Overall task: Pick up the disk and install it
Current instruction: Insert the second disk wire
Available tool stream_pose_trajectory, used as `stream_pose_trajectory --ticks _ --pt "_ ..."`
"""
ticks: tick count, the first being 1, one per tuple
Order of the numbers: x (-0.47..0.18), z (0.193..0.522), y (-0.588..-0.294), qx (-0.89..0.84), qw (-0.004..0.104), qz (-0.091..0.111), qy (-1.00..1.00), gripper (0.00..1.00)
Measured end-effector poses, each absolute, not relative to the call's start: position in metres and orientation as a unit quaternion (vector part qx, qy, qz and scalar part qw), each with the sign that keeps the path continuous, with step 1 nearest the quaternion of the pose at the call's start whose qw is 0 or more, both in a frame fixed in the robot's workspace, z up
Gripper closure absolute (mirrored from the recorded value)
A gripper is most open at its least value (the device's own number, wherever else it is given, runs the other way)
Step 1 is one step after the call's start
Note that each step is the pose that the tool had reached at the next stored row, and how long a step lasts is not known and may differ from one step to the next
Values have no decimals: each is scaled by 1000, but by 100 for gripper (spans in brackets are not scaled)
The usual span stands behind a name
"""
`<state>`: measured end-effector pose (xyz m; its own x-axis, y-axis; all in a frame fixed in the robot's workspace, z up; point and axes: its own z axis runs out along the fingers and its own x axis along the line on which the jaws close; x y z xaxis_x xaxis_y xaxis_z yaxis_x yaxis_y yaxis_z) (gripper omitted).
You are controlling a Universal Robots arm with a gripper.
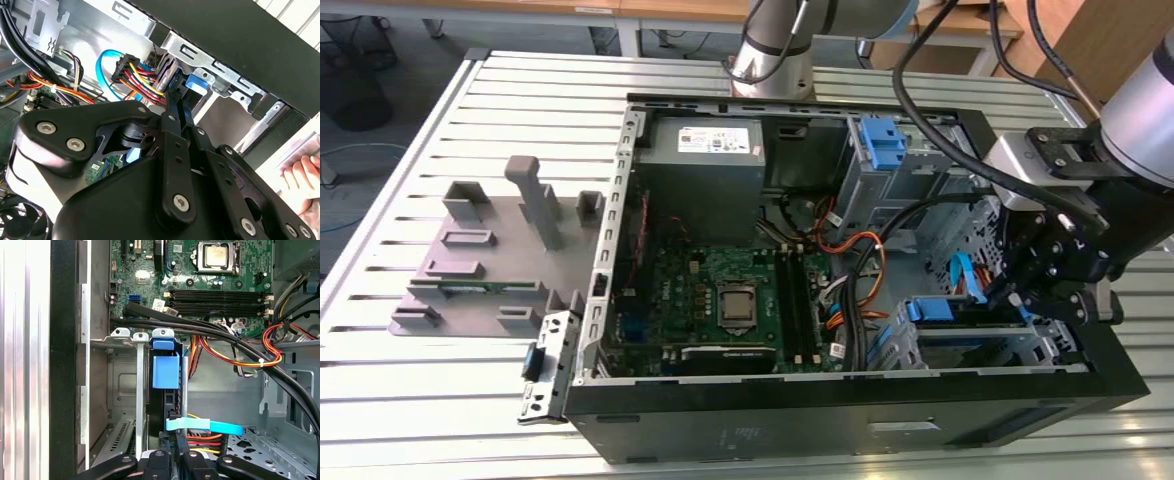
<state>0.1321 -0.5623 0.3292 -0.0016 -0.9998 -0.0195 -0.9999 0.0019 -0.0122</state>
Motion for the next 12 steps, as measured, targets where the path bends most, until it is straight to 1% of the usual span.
stream_pose_trajectory --ticks 5,6,12 --pt "132 329 -562 -706 11 3 708 83" --pt "132 329 -562 -706 11 3 708 76" --pt "132 337 -562 -706 11 3 708 76"
